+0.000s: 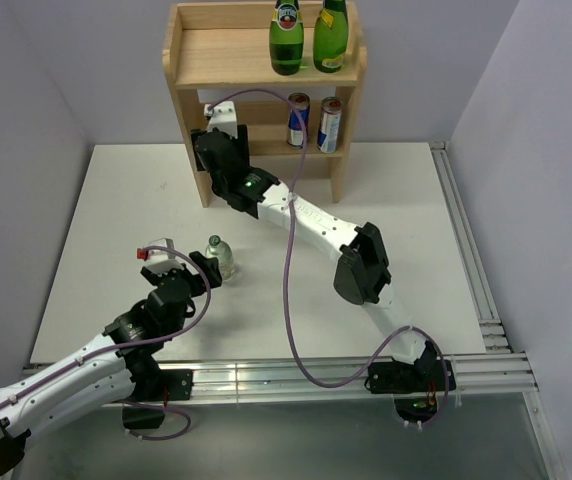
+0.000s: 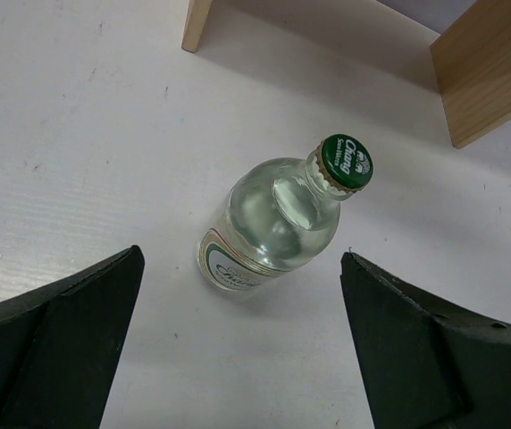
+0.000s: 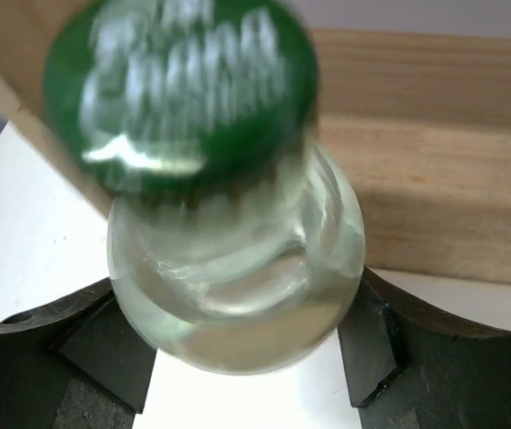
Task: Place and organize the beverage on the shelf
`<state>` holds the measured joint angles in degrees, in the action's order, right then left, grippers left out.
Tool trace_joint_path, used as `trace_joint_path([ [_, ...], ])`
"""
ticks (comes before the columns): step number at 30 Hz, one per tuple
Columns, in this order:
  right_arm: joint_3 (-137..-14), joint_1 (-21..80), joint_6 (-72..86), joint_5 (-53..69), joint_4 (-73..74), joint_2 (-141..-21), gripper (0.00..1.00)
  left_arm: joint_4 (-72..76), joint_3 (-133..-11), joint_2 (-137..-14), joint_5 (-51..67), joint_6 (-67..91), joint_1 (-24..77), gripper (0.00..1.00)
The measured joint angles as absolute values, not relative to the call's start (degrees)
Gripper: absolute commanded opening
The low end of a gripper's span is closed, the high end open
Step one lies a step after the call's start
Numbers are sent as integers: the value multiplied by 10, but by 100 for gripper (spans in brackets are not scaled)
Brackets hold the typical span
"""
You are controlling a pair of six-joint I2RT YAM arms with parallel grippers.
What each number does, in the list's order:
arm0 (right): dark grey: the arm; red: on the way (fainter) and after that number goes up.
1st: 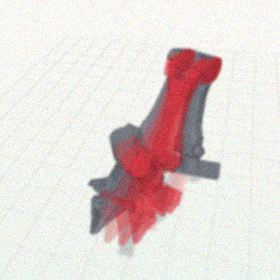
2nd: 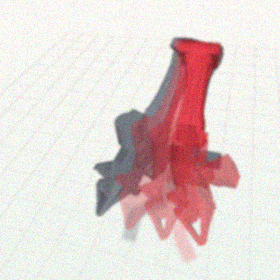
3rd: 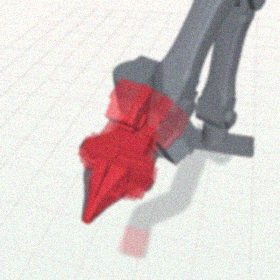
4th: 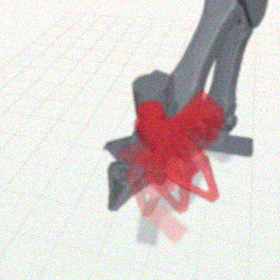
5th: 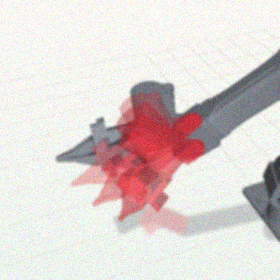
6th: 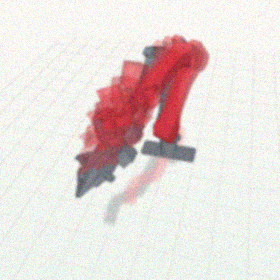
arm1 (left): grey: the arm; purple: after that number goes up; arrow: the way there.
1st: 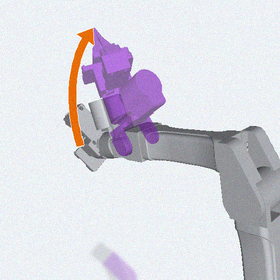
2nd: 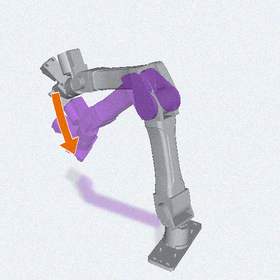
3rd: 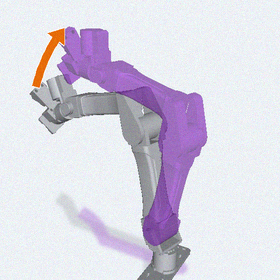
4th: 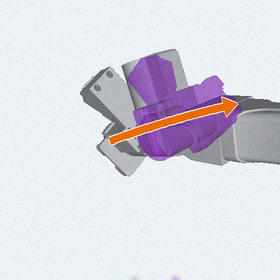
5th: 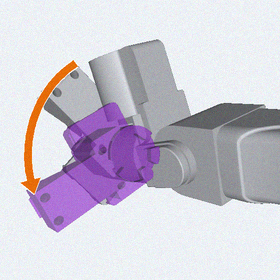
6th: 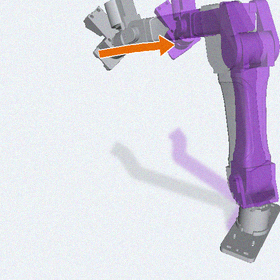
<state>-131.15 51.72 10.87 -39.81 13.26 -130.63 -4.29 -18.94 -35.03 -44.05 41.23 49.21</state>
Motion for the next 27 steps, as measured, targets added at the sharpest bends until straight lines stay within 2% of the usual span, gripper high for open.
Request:
trace_joint_path([
  [27, -1350, 483, 96, -398, 46, -1356, 0, -43, -189, -351, -441, 414, 492, 99],
])
